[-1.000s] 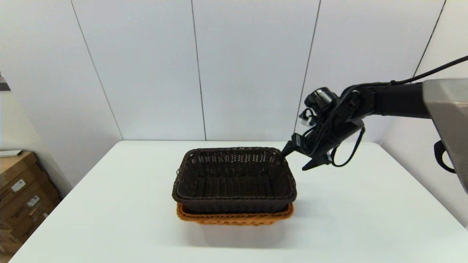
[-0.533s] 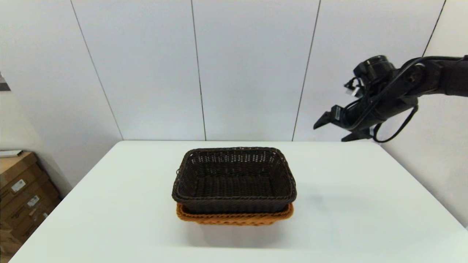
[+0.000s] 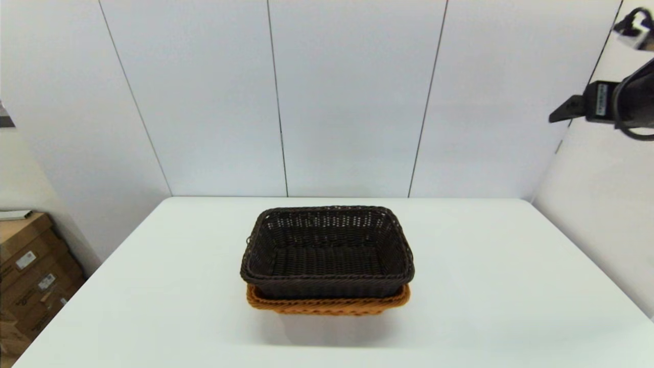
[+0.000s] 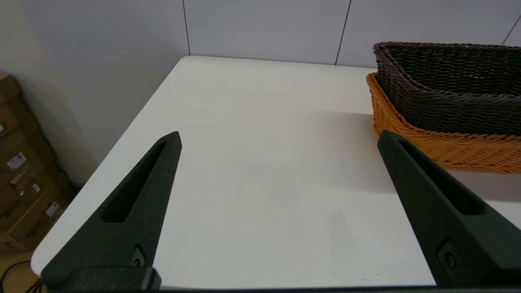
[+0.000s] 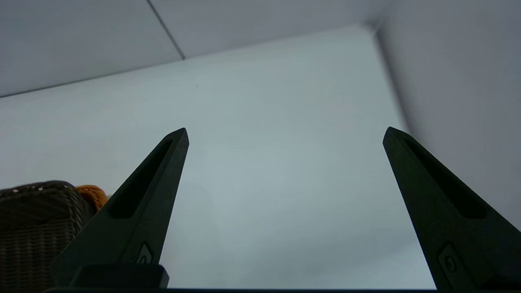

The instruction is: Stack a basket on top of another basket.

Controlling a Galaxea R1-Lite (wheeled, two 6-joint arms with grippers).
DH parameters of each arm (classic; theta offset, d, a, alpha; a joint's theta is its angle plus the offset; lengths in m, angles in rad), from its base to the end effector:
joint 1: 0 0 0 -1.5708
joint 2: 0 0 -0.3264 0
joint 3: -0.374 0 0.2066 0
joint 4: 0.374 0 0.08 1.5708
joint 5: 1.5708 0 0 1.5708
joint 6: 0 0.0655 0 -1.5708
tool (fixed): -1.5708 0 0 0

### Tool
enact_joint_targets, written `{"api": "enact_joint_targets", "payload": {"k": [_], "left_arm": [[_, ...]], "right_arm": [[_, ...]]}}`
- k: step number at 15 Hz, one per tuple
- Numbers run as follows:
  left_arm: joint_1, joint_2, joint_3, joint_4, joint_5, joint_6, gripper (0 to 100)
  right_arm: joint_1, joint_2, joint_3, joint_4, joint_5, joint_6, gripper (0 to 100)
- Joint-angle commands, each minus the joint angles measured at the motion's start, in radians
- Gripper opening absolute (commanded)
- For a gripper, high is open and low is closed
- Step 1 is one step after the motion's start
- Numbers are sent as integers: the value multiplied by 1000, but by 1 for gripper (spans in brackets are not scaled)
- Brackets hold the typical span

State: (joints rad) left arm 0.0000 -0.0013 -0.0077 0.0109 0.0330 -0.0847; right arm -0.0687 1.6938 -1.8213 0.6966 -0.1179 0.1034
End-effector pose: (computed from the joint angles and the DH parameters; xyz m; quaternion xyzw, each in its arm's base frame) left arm 0.0107 0.0022 0.0765 -0.0423 0.0003 0.0165 0.9990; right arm 0.3421 -0.0313 0.3451 0.0425 0.2756 -0.1038 0.9547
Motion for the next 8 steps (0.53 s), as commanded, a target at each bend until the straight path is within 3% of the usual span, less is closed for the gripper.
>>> {"api": "enact_joint_targets", "payload": {"k": [1, 5, 8], "left_arm": [[0, 0, 0, 0, 1, -1, 100], [0, 0, 0, 0, 1, -1, 100], [0, 0, 0, 0, 1, -1, 100]], "right_arm": [[-29, -428, 106, 1, -13, -71, 100], [-40, -769, 258, 54, -22, -103, 100], [-28, -1036, 482, 70, -19, -157, 100]]}}
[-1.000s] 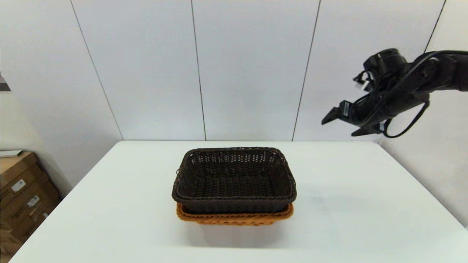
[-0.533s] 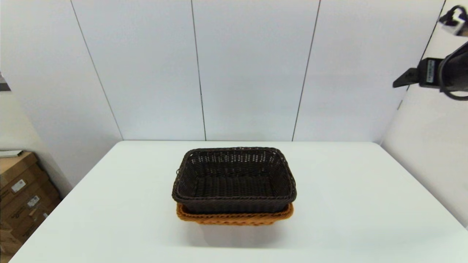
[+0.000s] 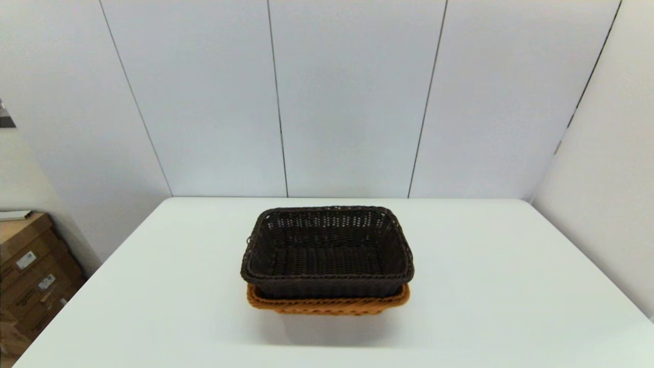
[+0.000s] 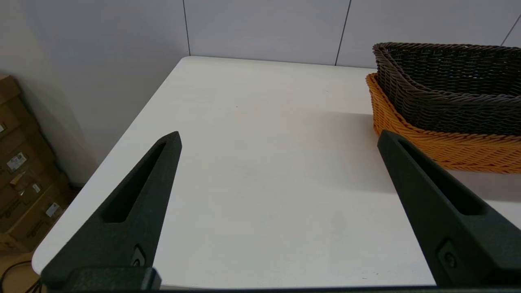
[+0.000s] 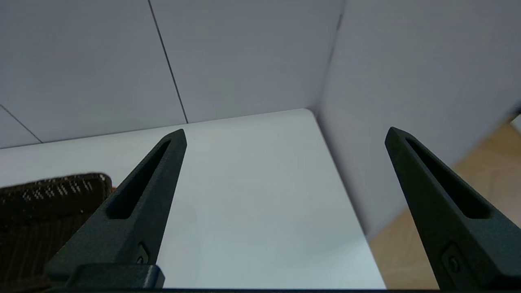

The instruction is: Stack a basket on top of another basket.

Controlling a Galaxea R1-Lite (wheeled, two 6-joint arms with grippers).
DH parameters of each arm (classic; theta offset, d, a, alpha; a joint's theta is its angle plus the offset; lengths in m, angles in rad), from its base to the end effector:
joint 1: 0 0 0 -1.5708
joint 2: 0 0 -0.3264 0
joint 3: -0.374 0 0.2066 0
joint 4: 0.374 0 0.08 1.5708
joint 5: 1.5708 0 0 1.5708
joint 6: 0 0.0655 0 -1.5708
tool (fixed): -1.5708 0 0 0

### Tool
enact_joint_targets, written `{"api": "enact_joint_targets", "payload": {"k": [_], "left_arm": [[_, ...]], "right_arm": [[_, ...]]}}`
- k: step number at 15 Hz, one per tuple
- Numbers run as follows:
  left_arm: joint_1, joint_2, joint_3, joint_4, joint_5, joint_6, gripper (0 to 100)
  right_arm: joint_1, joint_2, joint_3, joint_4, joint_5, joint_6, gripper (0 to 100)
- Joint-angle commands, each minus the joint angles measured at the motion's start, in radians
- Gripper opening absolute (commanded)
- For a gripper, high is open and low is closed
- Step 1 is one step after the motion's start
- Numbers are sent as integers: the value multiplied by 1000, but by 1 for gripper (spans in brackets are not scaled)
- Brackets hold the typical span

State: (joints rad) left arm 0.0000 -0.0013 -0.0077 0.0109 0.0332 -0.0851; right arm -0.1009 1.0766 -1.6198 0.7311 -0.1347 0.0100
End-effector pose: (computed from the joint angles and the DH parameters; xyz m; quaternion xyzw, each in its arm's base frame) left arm 0.0107 0.0022 0.0765 -0.0425 0.0002 0.0166 0.9990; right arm 0.1117 -0.0201 0.4243 0.0034 0.0932 -0.1175 0.9887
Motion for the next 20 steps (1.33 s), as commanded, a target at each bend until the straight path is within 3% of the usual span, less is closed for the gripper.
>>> {"api": "enact_joint_targets", "payload": {"k": [1, 4, 6, 8, 9, 12, 14, 15, 17, 19, 20], "left_arm": [[0, 0, 0, 0, 1, -1, 100], [0, 0, 0, 0, 1, -1, 100], [0, 0, 0, 0, 1, -1, 100], [0, 0, 0, 0, 1, -1, 100], [0, 0, 0, 0, 1, -1, 100], [0, 0, 0, 0, 1, -1, 100], [0, 0, 0, 0, 1, -1, 100], [0, 0, 0, 0, 1, -1, 100], [0, 0, 0, 0, 1, -1, 100], [0, 0, 0, 0, 1, -1, 100], [0, 0, 0, 0, 1, -1, 100]], "right_arm": [[16, -507, 363, 33, 0, -94, 100], [53, -725, 564, 34, 6, -136, 100], [93, -862, 699, 30, 7, -235, 100], [98, -983, 860, 4, 10, -266, 100], [98, -1018, 963, -62, 10, -266, 100], [99, -1078, 1364, -484, -26, -274, 100], [99, -1077, 1537, -694, -60, -265, 100], [99, -1078, 1578, -754, -68, -252, 100], [99, -1077, 1581, -766, -48, -127, 100], [99, -1078, 1583, -749, 49, -56, 100], [99, -1078, 1588, -743, 90, -54, 100]]}}
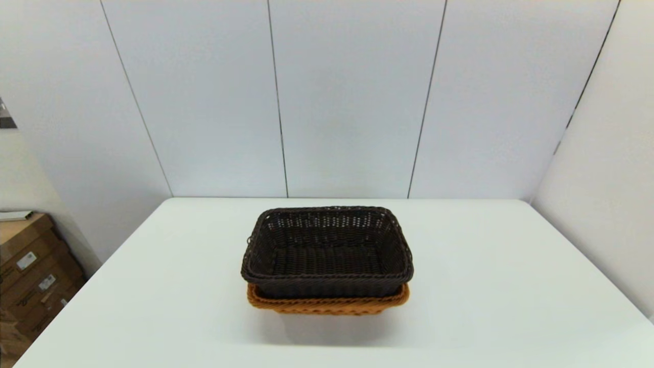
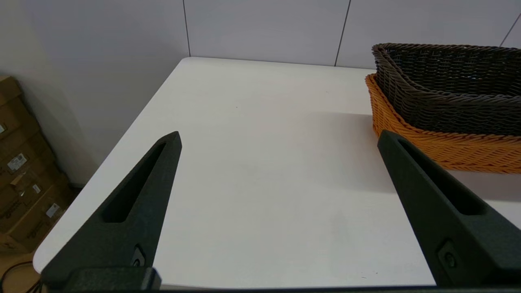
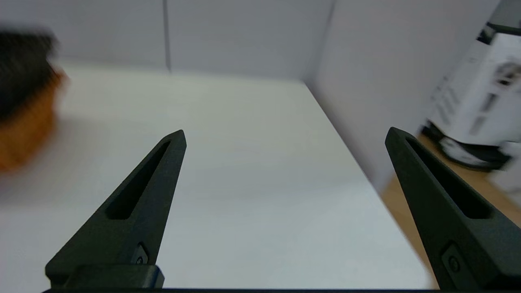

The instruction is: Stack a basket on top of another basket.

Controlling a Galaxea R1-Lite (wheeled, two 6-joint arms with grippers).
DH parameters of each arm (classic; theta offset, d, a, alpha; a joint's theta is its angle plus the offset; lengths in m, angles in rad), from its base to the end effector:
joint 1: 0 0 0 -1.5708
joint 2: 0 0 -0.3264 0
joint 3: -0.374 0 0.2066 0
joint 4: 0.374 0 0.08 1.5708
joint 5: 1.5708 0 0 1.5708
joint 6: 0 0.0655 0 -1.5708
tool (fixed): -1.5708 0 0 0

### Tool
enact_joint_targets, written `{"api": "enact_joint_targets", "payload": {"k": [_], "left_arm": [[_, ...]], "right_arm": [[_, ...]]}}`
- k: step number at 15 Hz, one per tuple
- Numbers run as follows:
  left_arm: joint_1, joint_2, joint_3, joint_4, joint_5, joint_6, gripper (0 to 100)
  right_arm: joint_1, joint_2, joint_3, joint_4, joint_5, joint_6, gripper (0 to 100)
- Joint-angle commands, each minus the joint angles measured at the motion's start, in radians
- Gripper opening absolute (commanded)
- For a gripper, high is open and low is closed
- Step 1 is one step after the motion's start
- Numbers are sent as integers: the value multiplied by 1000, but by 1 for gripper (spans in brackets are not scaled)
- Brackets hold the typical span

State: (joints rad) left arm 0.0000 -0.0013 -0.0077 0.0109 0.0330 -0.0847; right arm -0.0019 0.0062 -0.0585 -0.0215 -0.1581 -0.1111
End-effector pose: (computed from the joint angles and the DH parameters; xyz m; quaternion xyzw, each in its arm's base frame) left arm 0.0107 0.0022 0.0765 -0.0423 0.0003 0.0165 0.9990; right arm 0.0060 -0.0103 0.0981 -0.0524 -0.0323 -0.0818 0.9947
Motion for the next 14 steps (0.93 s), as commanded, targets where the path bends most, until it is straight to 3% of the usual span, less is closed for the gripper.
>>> {"api": "enact_joint_targets", "payload": {"k": [1, 4, 8, 14], "left_arm": [[0, 0, 0, 0, 1, -1, 100], [0, 0, 0, 0, 1, -1, 100], [0, 0, 0, 0, 1, -1, 100], [0, 0, 0, 0, 1, -1, 100]], "right_arm": [[0, -8, 49, 6, 152, 54, 100], [2, -6, 57, 17, 172, 47, 100], [2, -6, 59, 15, 143, 126, 100], [2, -6, 59, 14, 143, 126, 100]]}}
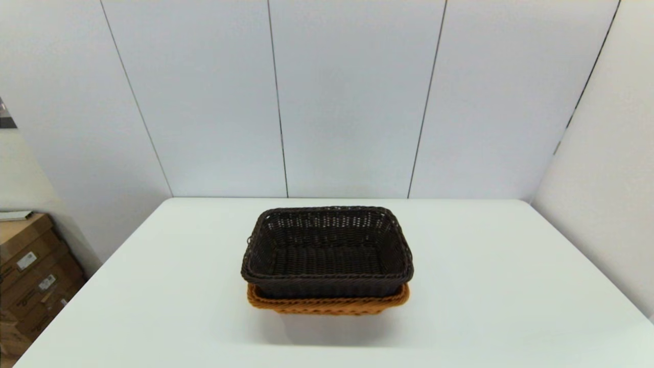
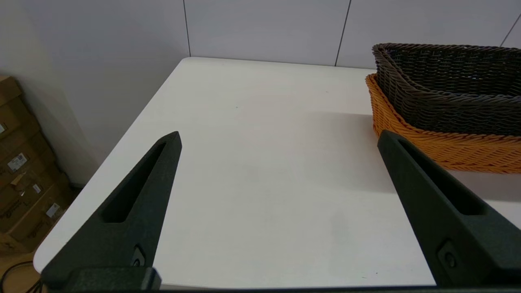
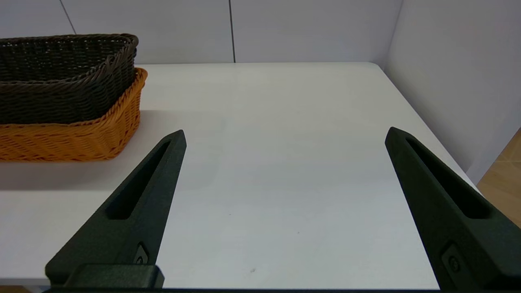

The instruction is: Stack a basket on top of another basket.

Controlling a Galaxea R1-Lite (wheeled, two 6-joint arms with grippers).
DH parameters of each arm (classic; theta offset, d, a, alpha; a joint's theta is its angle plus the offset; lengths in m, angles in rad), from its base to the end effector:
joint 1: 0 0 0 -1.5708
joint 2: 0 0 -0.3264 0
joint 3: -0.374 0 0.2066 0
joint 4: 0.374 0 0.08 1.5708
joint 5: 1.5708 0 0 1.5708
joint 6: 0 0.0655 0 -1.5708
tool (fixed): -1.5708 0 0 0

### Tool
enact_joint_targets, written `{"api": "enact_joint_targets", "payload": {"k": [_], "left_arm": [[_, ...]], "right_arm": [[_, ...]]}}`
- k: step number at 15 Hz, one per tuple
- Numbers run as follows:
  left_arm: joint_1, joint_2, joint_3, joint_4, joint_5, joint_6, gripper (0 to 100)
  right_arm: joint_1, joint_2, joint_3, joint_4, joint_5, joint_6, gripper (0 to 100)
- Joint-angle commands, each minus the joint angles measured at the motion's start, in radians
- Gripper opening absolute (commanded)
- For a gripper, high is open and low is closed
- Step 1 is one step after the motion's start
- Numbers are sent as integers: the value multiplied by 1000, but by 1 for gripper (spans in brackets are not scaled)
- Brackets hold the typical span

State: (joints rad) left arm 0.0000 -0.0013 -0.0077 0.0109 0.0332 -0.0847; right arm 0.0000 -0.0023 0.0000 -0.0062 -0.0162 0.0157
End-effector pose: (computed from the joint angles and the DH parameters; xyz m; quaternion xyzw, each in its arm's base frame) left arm 0.0107 0.0022 0.0765 -0.0423 0.0002 0.0166 0.9990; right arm 0.0112 -0.0011 0.0764 0.0079 -0.0043 -0.0081 0.9999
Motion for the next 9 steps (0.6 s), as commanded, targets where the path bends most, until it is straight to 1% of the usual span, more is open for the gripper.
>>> {"api": "enact_joint_targets", "payload": {"k": [1, 9], "left_arm": [[0, 0, 0, 0, 1, -1, 100], [0, 0, 0, 0, 1, -1, 100]], "right_arm": [[0, 2, 0, 0, 1, 0, 100], [0, 2, 0, -1, 1, 0, 100]]}}
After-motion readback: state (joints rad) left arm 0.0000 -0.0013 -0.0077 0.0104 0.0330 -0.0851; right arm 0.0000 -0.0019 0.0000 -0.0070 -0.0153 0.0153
